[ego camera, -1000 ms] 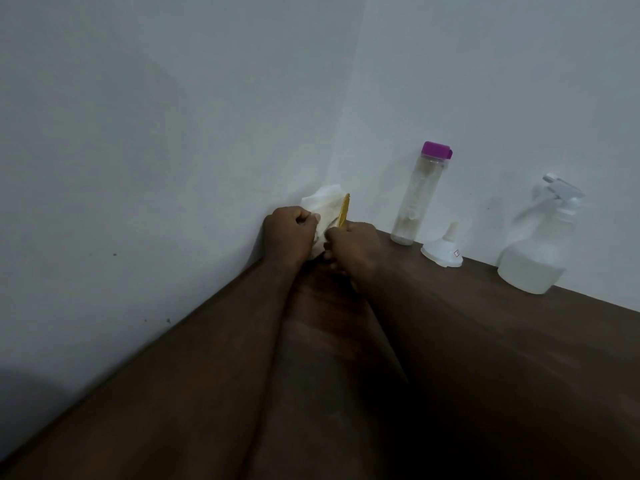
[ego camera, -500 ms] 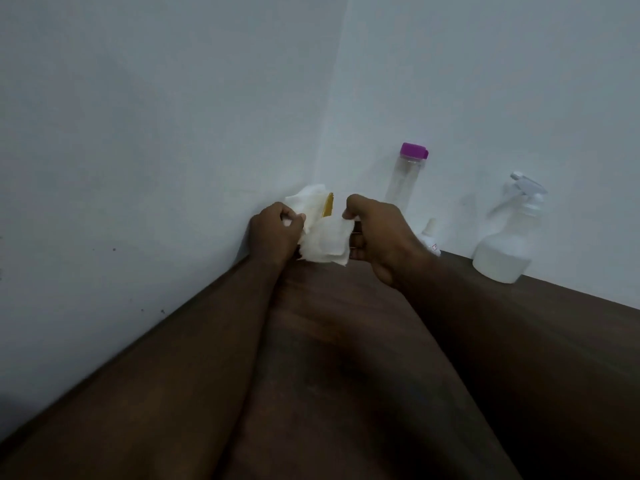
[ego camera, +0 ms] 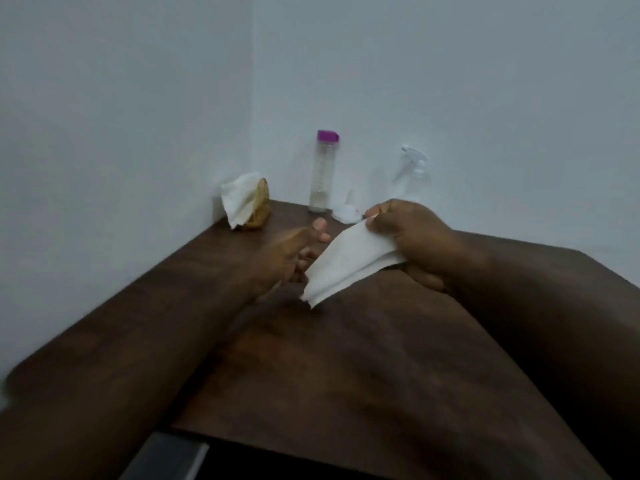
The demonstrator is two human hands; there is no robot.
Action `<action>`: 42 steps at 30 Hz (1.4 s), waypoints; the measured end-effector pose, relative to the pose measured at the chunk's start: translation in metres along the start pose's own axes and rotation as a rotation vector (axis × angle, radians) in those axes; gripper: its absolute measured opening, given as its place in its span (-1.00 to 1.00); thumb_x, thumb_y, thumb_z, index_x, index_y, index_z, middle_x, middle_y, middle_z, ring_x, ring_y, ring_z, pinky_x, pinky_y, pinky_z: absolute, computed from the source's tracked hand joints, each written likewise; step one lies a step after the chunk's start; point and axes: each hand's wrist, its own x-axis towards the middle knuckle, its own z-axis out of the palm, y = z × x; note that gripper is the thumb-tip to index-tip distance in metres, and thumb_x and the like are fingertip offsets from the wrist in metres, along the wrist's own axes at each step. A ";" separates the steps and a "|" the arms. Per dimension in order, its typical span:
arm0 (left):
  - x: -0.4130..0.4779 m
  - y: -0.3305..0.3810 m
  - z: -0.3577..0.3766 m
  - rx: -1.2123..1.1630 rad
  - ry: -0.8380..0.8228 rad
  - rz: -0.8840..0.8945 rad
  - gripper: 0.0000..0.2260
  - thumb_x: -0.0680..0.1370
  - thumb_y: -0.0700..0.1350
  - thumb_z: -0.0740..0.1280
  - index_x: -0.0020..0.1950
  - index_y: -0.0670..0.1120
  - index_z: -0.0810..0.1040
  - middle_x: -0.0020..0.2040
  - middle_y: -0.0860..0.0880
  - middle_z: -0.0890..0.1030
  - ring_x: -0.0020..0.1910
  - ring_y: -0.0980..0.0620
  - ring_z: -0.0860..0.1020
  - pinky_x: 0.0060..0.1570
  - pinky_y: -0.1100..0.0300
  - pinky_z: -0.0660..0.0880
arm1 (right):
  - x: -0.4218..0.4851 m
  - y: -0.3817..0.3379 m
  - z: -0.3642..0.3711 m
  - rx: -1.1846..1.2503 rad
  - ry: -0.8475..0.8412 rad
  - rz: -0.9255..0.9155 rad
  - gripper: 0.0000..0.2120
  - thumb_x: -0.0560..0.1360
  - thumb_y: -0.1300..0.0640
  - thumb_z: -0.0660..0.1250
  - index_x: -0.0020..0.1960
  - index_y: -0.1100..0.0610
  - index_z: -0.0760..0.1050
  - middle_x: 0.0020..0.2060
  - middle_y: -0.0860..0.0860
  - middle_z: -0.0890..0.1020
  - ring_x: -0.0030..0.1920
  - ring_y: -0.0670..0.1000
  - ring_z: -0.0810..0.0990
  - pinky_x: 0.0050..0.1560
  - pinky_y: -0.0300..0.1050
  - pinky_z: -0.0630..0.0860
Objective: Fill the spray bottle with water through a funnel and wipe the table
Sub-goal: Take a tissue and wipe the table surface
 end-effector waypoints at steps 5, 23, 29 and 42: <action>-0.030 0.005 0.074 -0.100 -0.192 -0.022 -0.64 0.32 -0.24 0.51 0.09 -0.12 0.56 0.01 -0.11 0.66 -0.06 -0.02 0.63 -0.02 0.01 0.58 | -0.063 0.006 -0.083 -0.190 0.115 -0.023 -0.87 0.53 0.27 0.31 -0.01 0.07 0.56 -0.03 0.13 0.60 -0.03 0.08 0.61 -0.02 0.01 0.63; -0.036 -0.031 0.104 0.337 0.456 0.264 -0.68 0.61 0.13 0.21 -0.13 -0.08 0.55 -0.30 -0.01 0.58 -0.41 0.13 0.47 -0.40 0.23 0.43 | -0.168 0.091 -0.069 -1.127 -0.489 -0.049 -0.29 0.57 -0.32 -0.12 0.61 0.00 -0.14 0.60 -0.05 -0.13 0.58 -0.08 -0.20 0.55 -0.03 -0.23; -0.033 -0.026 0.097 0.088 0.544 0.146 -0.54 0.60 0.27 0.07 -0.15 -0.06 0.54 -0.34 0.00 0.54 -0.51 0.12 0.40 -0.55 0.27 0.29 | -0.145 0.099 -0.087 -1.192 -0.276 0.206 -0.16 0.50 -0.43 -0.18 0.61 0.05 -0.15 0.60 0.05 -0.13 0.59 0.05 -0.18 0.55 0.14 -0.18; -0.025 -0.028 0.089 0.086 0.591 0.215 -0.43 0.53 0.37 0.05 -0.29 -0.06 0.55 -0.42 -0.01 0.53 -0.42 0.08 0.46 -0.25 0.10 0.40 | -0.042 0.096 0.005 -1.167 -0.375 0.086 -0.36 0.61 -0.28 -0.18 0.61 -0.03 -0.13 0.60 0.04 -0.12 0.59 0.07 -0.18 0.54 0.19 -0.21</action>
